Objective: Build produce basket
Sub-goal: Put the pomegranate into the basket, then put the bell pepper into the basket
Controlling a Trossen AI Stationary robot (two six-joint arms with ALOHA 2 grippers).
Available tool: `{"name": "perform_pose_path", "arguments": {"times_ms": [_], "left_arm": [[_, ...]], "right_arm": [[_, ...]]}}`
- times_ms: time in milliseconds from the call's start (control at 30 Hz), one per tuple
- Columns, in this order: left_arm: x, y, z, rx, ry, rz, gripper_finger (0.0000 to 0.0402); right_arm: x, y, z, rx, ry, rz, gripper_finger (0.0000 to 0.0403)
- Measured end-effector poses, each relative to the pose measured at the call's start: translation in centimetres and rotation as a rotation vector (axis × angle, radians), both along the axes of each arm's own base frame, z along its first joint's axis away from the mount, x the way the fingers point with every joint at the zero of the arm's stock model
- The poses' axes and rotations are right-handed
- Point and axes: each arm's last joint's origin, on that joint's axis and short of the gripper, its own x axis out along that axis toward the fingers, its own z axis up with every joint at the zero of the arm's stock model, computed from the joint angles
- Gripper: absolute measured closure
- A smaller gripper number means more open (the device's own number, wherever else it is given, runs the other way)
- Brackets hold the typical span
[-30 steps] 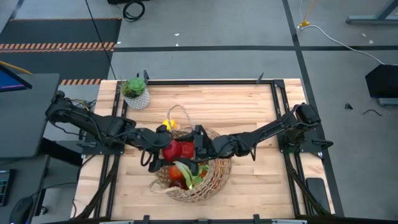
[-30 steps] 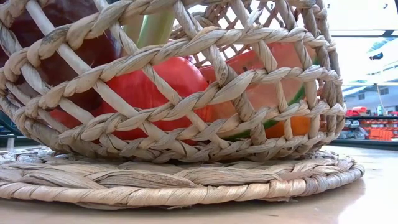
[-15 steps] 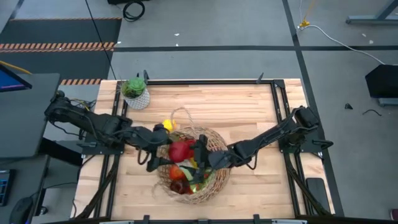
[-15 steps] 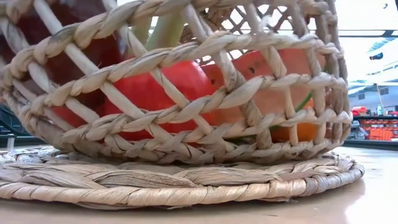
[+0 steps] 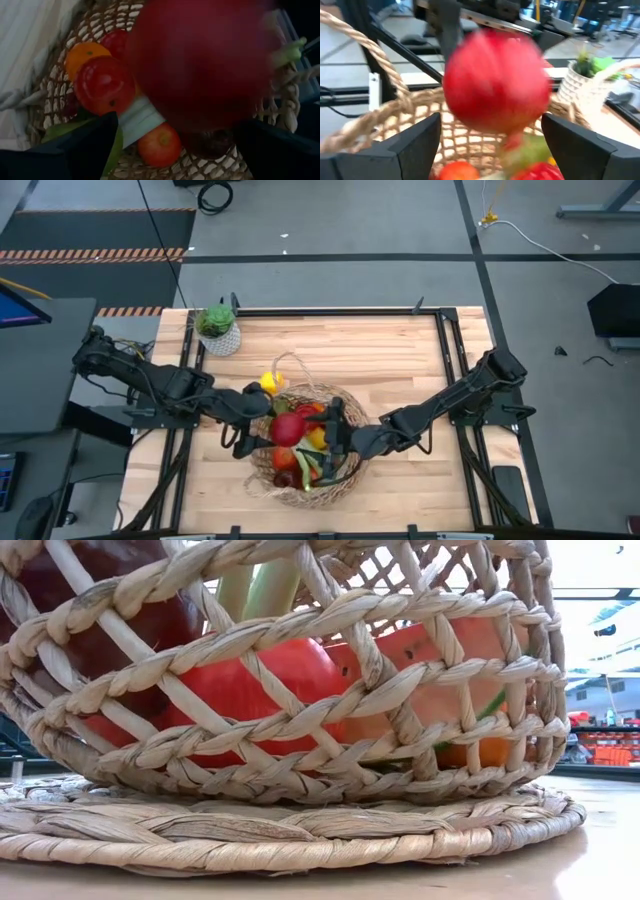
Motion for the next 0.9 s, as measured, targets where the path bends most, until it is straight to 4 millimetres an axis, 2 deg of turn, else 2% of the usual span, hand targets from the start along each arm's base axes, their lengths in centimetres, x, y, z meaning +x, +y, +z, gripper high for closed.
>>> {"name": "perform_pose_path", "arguments": {"times_ms": [200,367,667,900], "left_arm": [[0.0,0.3,-0.1,0.008,0.015,0.011,0.0013],[-0.5,1.2,0.0,0.029,0.036,0.029,0.0013],[-1.2,4.7,1.2,0.139,-0.035,0.151,0.0012],[-1.4,6.8,0.6,0.181,0.044,0.226,0.0012]], "right_arm": [[-0.1,-0.2,-0.3,-0.031,0.03,-0.041,0.0055],[-0.8,-0.7,1.1,-0.066,0.006,-0.087,0.0055],[-1.8,-1.8,4.2,-0.089,-0.094,-0.121,0.0055],[-2.1,-2.9,5.2,-0.194,-0.1,-0.169,0.0055]]}}
